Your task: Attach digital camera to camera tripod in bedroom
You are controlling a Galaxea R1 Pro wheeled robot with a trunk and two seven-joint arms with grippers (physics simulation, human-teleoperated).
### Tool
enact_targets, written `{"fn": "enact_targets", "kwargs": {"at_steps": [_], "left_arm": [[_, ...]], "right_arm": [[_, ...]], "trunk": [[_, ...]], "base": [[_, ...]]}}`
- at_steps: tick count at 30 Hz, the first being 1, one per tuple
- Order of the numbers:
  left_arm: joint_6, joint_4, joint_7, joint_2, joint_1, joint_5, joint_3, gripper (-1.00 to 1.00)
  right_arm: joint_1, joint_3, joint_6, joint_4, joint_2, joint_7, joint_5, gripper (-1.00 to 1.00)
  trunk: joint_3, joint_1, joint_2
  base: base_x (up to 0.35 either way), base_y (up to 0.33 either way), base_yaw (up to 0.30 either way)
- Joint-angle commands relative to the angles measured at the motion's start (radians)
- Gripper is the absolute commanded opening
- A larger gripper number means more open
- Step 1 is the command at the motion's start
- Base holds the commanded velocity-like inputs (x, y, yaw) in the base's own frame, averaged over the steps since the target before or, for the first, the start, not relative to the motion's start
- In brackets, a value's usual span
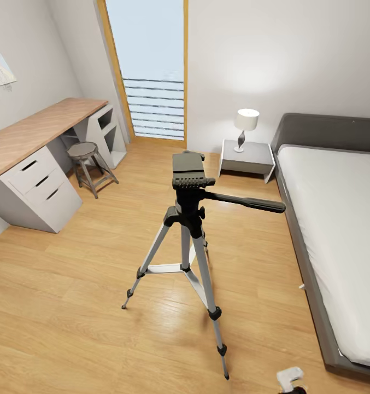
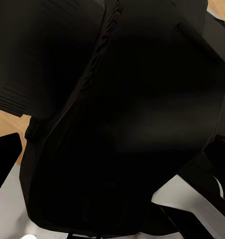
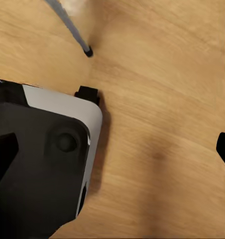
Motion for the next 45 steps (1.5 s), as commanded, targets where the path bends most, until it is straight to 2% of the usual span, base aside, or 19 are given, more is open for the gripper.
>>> {"fn": "enact_targets", "kwargs": {"at_steps": [1, 2, 4, 6, 9, 17, 18, 19, 22, 29, 45], "left_arm": [[-0.001, 0.001, -0.004, 0.0, 0.0, 0.008, -0.002, -1.0], [-0.001, 0.001, -0.004, 0.0, 0.0, 0.007, -0.002, -1.0], [-0.001, 0.001, -0.004, 0.0, 0.0, 0.007, -0.002, -1.0], [-0.001, 0.001, -0.004, 0.0, 0.0, 0.007, -0.002, -1.0], [-0.001, 0.001, -0.004, -0.001, 0.0, 0.007, -0.003, -1.0], [-0.001, 0.001, -0.004, -0.001, 0.0, 0.007, -0.002, -1.0], [-0.001, 0.001, -0.004, -0.001, 0.0, 0.007, -0.003, -1.0], [-0.001, 0.001, -0.004, -0.001, 0.0, 0.007, -0.003, -1.0], [-0.001, 0.001, -0.004, -0.002, 0.0, 0.007, -0.003, -1.0], [-0.001, 0.001, -0.004, -0.002, 0.0, 0.006, -0.003, -1.0], [-0.001, 0.001, -0.004, -0.001, 0.0, 0.005, -0.003, -1.0]], "right_arm": [[0.001, -0.004, 0.043, -0.071, -0.001, 0.015, 0.008, 1.0], [0.001, -0.016, 0.109, -0.181, -0.001, 0.037, 0.002, 1.0], [0.001, -0.026, 0.171, -0.279, 0.0, 0.061, -0.002, 1.0], [0.001, -0.037, 0.271, -0.448, -0.001, 0.108, -0.006, 1.0], [0.001, -0.048, 0.323, -0.582, 0.0, 0.143, -0.007, 1.0], [0.001, -0.069, 0.374, -0.795, -0.002, 0.167, -0.008, 1.0], [0.001, -0.072, 0.406, -0.894, -0.001, 0.174, -0.009, 1.0], [0.001, -0.073, 0.415, -0.919, -0.001, 0.18, -0.009, 1.0], [0.001, -0.073, 0.418, -0.953, 0.005, 0.237, -0.009, 1.0], [0.001, -0.072, 0.414, -0.961, 0.009, 0.309, -0.009, 1.0], [0.001, -0.074, 0.415, -0.962, 0.014, 0.323, -0.009, 1.0]], "trunk": [[-0.001, 0.0, -0.002], [-0.001, 0.0, -0.002], [-0.001, 0.0, -0.002], [-0.001, 0.0, -0.002], [-0.001, 0.0, -0.002], [-0.001, 0.0, -0.002], [-0.001, 0.0, -0.002], [-0.001, 0.0, -0.002], [-0.001, 0.0, -0.002], [-0.001, 0.0, -0.002], [0.017, 0.0, -0.002]], "base": [[0.0, 0.0, 0.0], [0.0, 0.0, 0.0], [0.0, 0.0, 0.0], [0.0, 0.0, 0.0], [0.0, 0.0, 0.0], [0.0, 0.0, 0.0], [0.0, 0.0, 0.0], [0.0, 0.0, 0.0], [0.0, 0.0, 0.0], [0.0, 0.0, -0.001], [0.0, 0.0, -0.061]]}}
